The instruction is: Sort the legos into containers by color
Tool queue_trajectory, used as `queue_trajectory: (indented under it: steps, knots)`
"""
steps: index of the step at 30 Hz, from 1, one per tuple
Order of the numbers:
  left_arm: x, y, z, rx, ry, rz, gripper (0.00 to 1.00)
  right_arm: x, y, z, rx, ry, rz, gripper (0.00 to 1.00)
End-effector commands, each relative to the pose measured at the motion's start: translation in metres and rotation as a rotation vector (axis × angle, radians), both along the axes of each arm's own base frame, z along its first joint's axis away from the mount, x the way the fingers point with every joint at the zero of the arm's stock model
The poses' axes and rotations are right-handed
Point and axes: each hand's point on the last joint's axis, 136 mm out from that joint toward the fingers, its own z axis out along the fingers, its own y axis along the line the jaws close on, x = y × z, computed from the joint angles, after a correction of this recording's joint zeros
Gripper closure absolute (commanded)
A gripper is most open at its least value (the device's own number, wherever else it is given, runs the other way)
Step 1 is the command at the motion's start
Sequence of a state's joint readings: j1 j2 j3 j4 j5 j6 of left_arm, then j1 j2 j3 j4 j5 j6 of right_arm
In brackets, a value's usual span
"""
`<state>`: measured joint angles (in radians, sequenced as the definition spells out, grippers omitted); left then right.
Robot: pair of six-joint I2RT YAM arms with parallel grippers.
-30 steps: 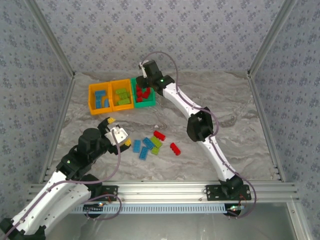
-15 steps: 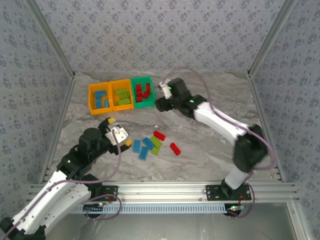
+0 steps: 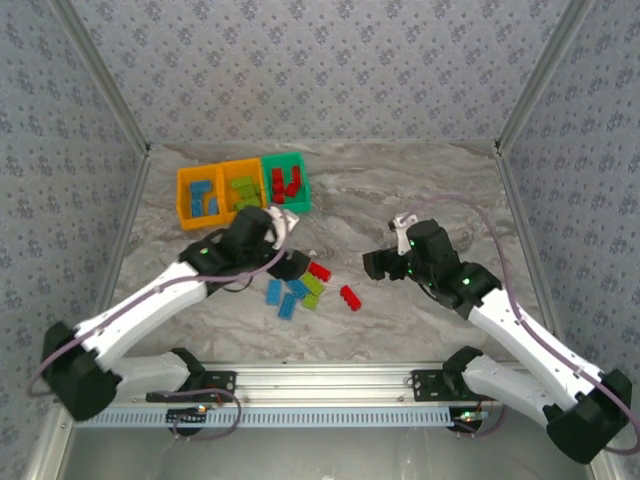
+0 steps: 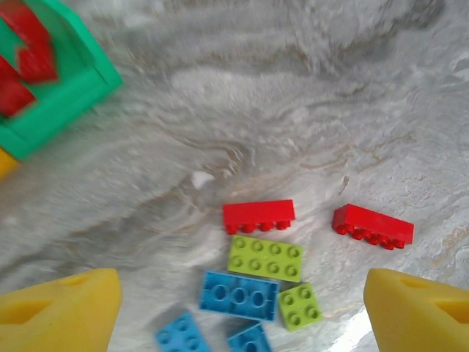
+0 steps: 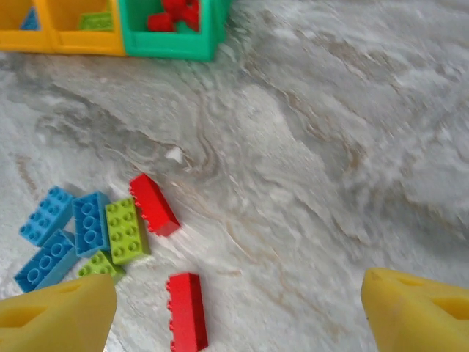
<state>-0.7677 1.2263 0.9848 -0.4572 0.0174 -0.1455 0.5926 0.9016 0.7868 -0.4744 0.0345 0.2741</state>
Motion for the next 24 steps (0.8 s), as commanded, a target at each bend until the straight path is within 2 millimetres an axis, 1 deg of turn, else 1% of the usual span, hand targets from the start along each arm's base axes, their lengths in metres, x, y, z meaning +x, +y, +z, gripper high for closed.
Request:
queue_trajectory:
  steps: [1,2,3,5,6,9,14,16,20,24]
  knots:
    - [0.008,-0.028,-0.016,-0.028,0.107,0.080,0.14,-0.008,-0.012,-0.011,0.079,0.084,-0.082,0.03]
    - [0.009,-0.038,-0.024,-0.014,0.125,0.064,0.13,-0.009,-0.013,-0.013,0.093,0.097,-0.085,0.00]
    - [0.012,-0.045,-0.033,0.007,0.140,0.052,0.12,-0.009,-0.014,-0.017,0.096,0.115,-0.088,0.00]
    - [0.017,-0.052,-0.054,0.059,0.171,0.043,0.09,-0.010,-0.016,-0.021,0.098,0.134,-0.099,0.00]
    - [0.020,-0.054,-0.064,0.089,0.183,0.039,0.07,-0.011,-0.017,-0.023,0.099,0.143,-0.104,0.00]
    - [0.026,-0.059,-0.087,0.148,0.214,0.037,0.01,-0.011,-0.019,-0.024,0.102,0.147,-0.114,0.00]
    - [0.036,-0.059,-0.118,0.221,0.235,0.057,0.01,-0.010,-0.017,-0.025,0.124,0.153,-0.123,0.00]
    - [0.035,-0.061,-0.128,0.239,0.251,0.045,0.04,-0.010,-0.016,-0.026,0.133,0.156,-0.122,0.00]
    - [0.031,-0.067,-0.143,0.234,0.293,0.020,0.13,-0.010,-0.017,-0.028,0.134,0.158,-0.136,0.00]
    - [0.031,-0.067,-0.152,0.240,0.301,0.022,0.26,-0.008,-0.016,-0.027,0.153,0.160,-0.143,0.00]
